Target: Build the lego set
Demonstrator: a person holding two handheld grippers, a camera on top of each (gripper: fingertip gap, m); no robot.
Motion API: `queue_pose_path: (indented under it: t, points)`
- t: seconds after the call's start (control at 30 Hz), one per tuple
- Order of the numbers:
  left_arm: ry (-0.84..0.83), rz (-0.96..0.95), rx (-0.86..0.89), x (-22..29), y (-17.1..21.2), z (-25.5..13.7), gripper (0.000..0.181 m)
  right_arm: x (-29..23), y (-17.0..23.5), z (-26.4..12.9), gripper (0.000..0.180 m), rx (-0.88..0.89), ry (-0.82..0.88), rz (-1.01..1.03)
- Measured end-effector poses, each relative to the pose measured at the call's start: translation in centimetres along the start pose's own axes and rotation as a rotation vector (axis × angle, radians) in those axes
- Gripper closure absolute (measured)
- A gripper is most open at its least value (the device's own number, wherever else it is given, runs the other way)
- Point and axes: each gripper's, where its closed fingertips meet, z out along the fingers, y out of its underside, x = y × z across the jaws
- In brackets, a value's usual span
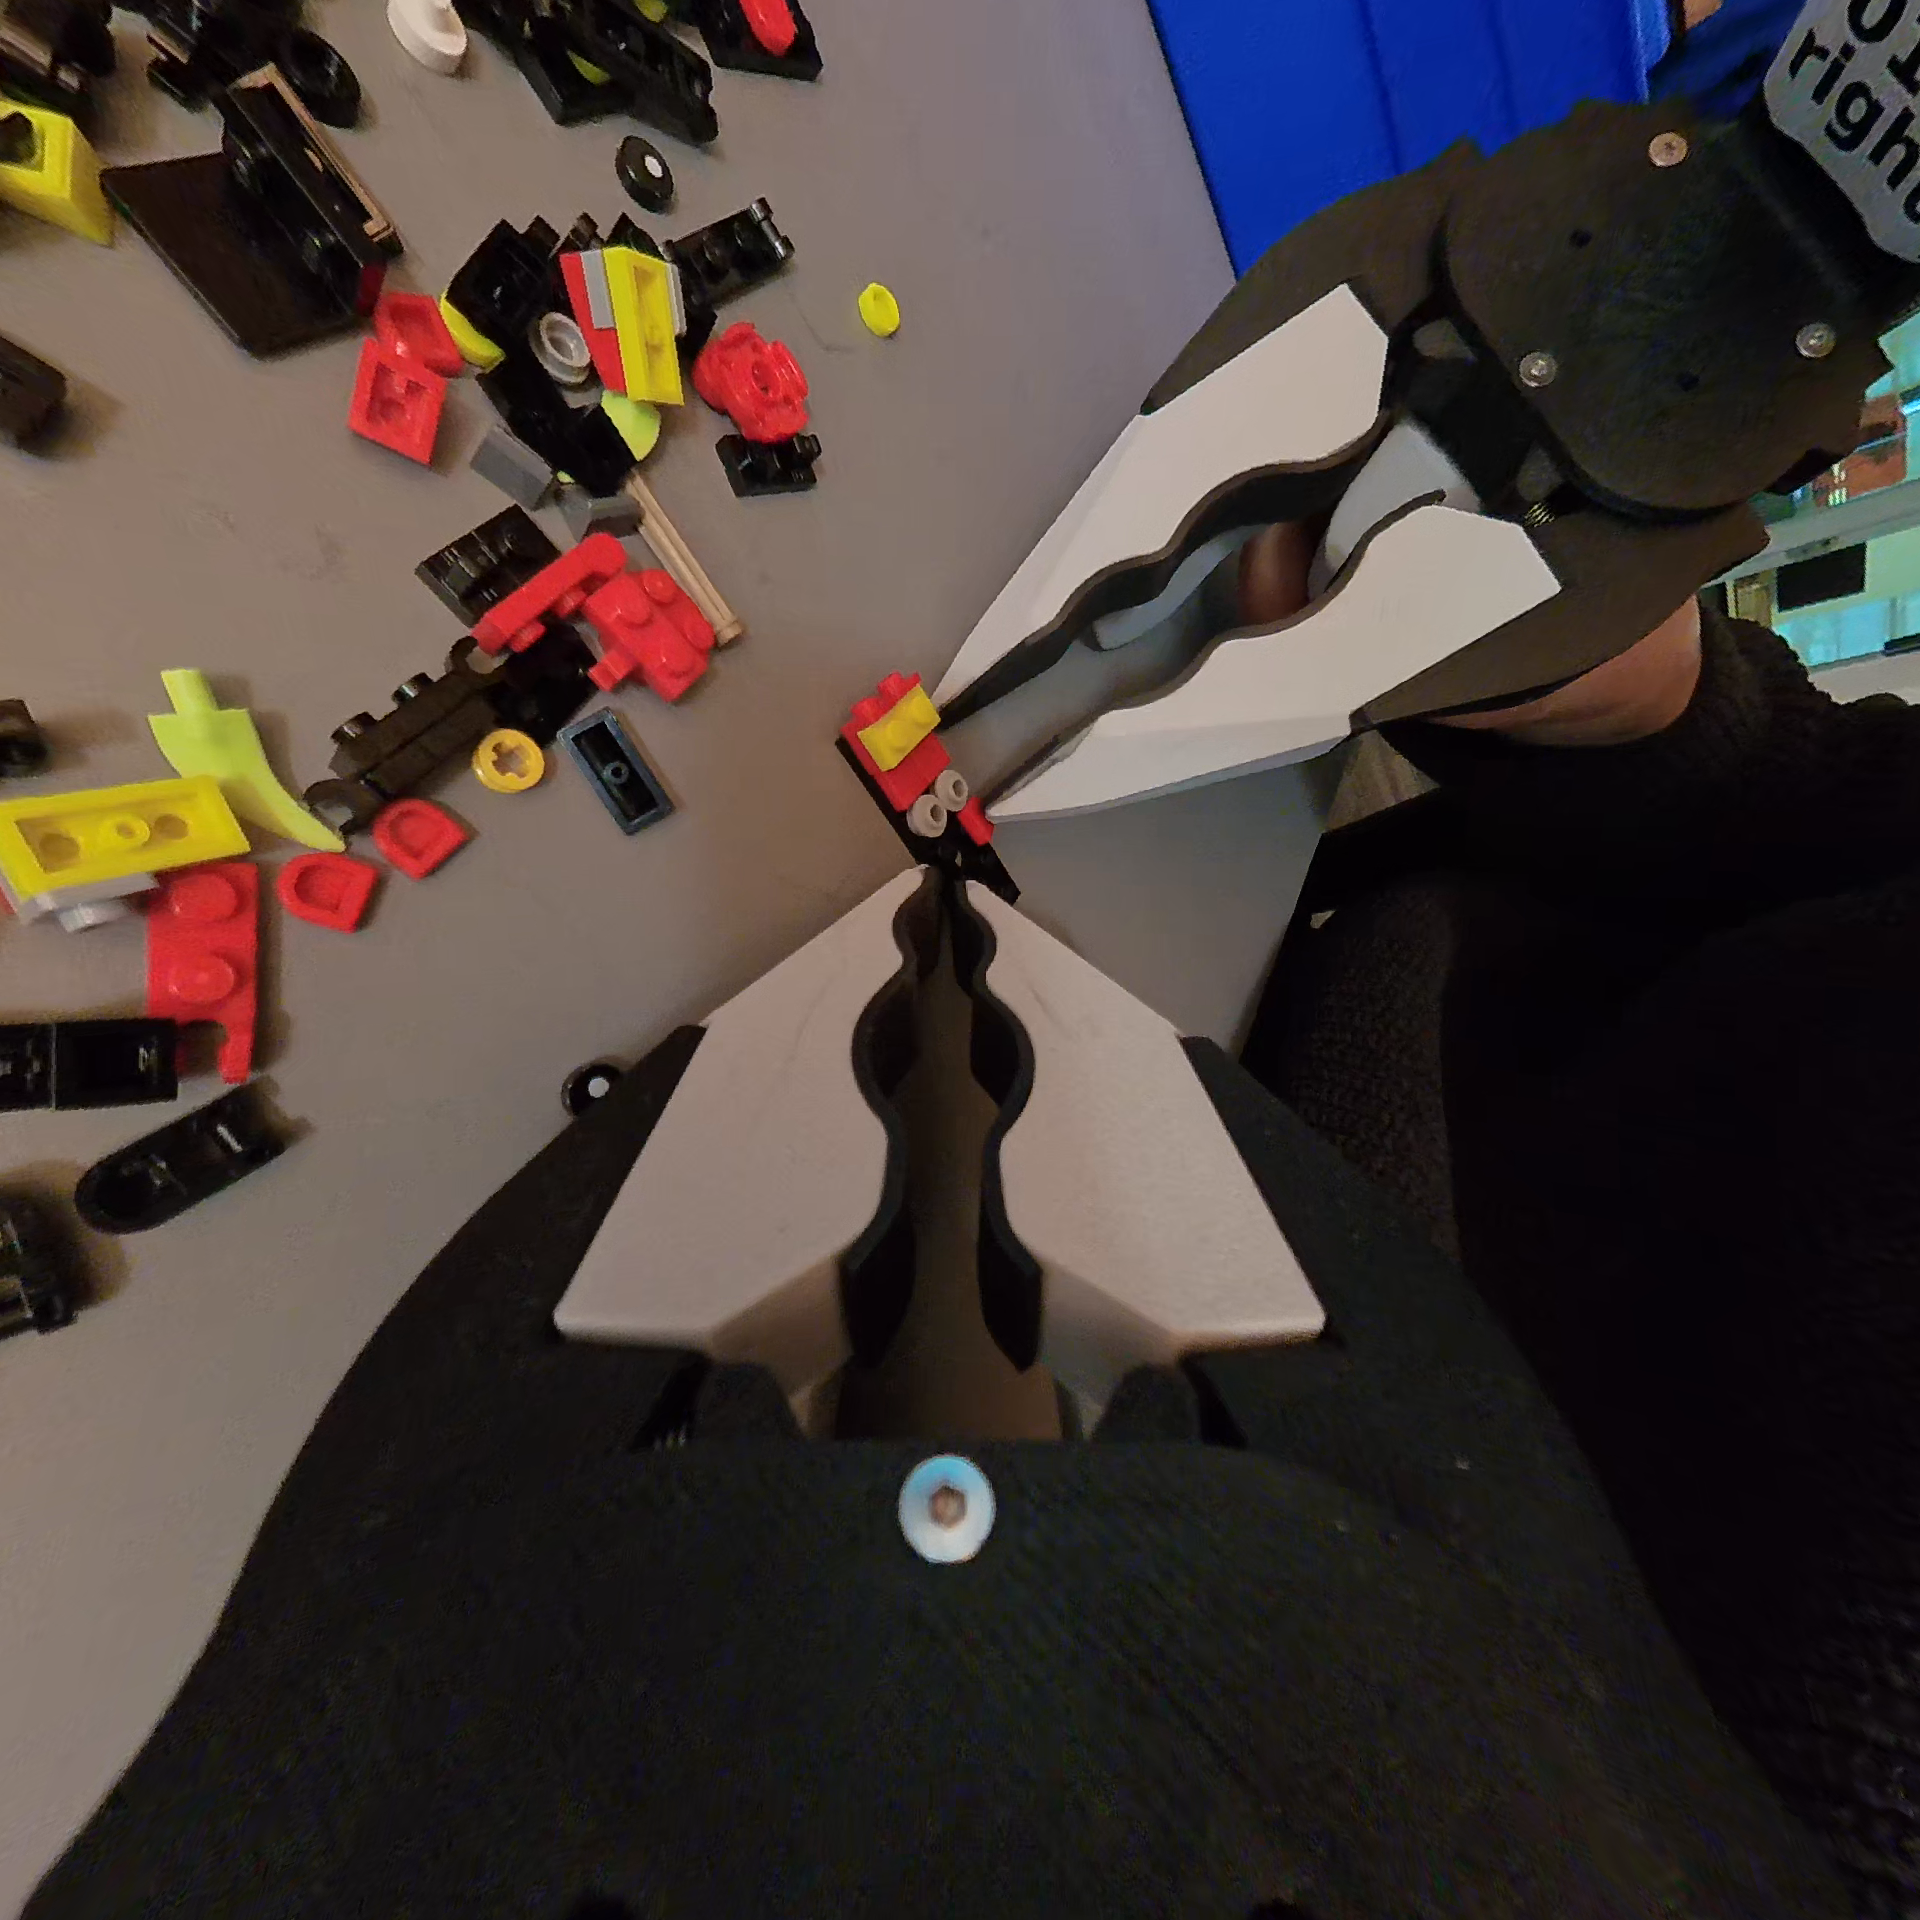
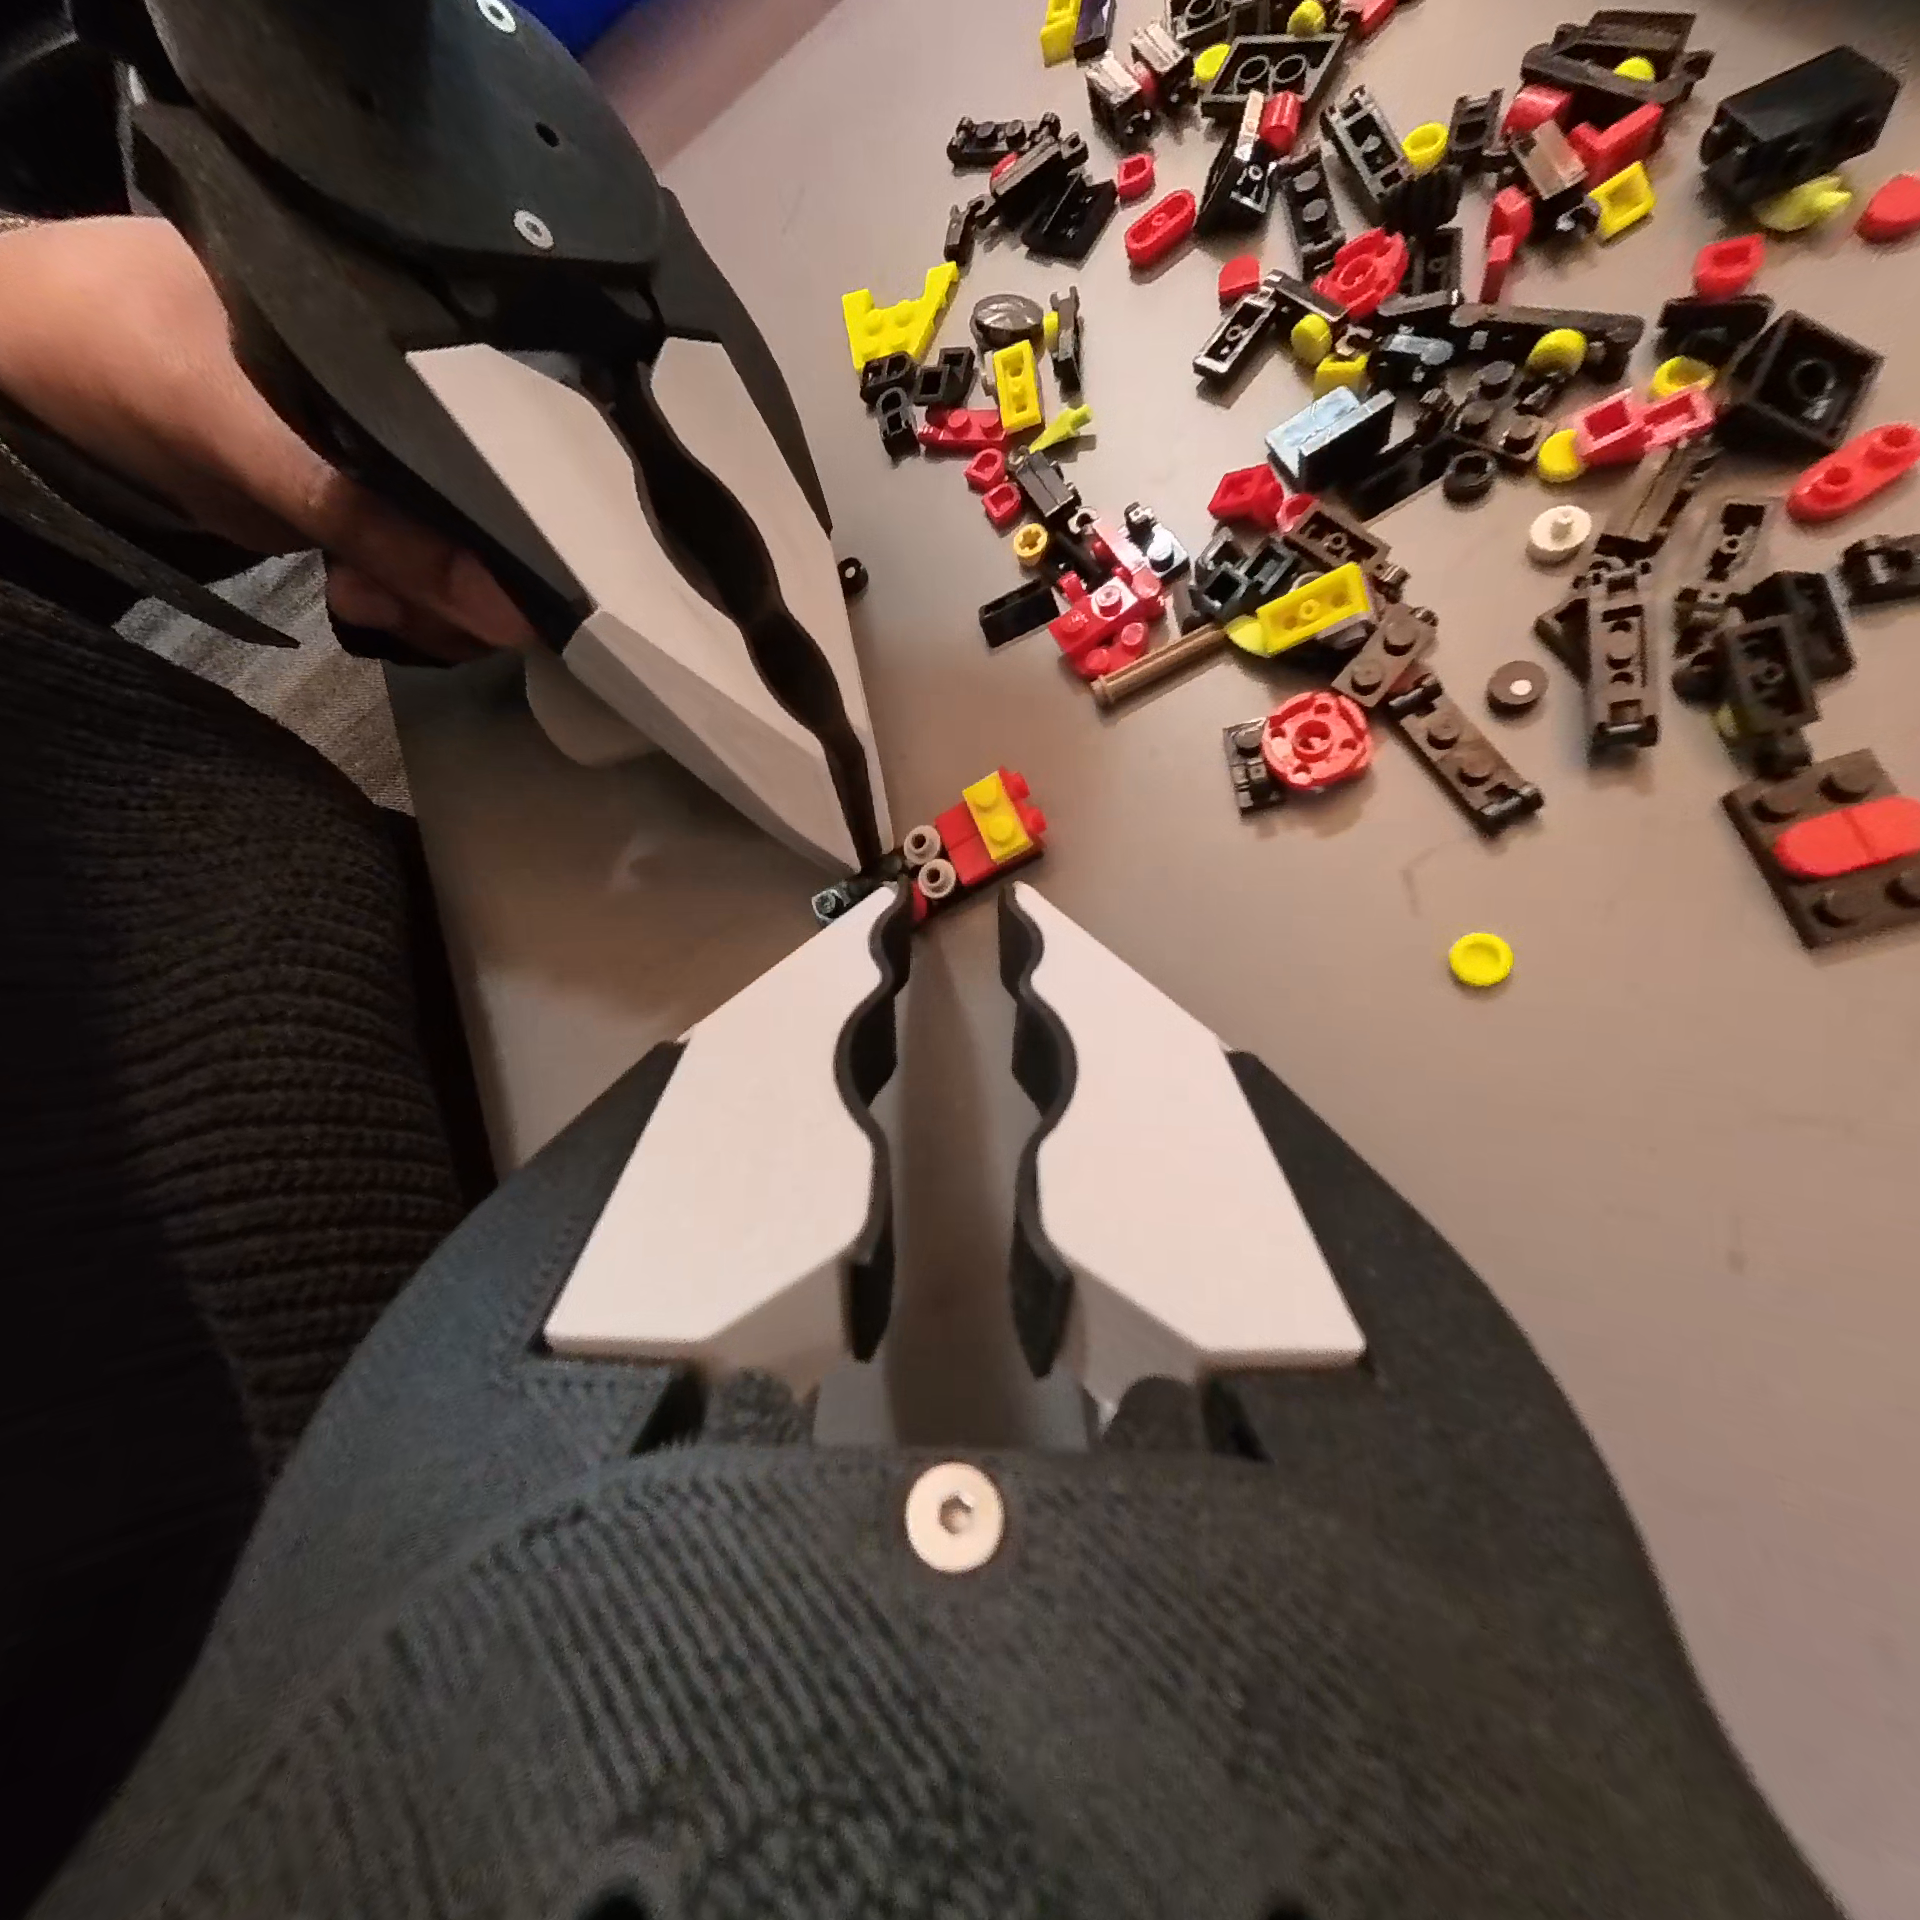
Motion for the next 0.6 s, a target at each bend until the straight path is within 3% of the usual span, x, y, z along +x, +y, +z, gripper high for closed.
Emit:
queue_pose_path:
  t: [0.6]
  points:
    - [-0.001, 0.007, -0.001, 0.02, 0.0, 0.08, 0.181, -0.22, 0.05, 0.07, 0.165, -0.004, -0.007, -0.013]
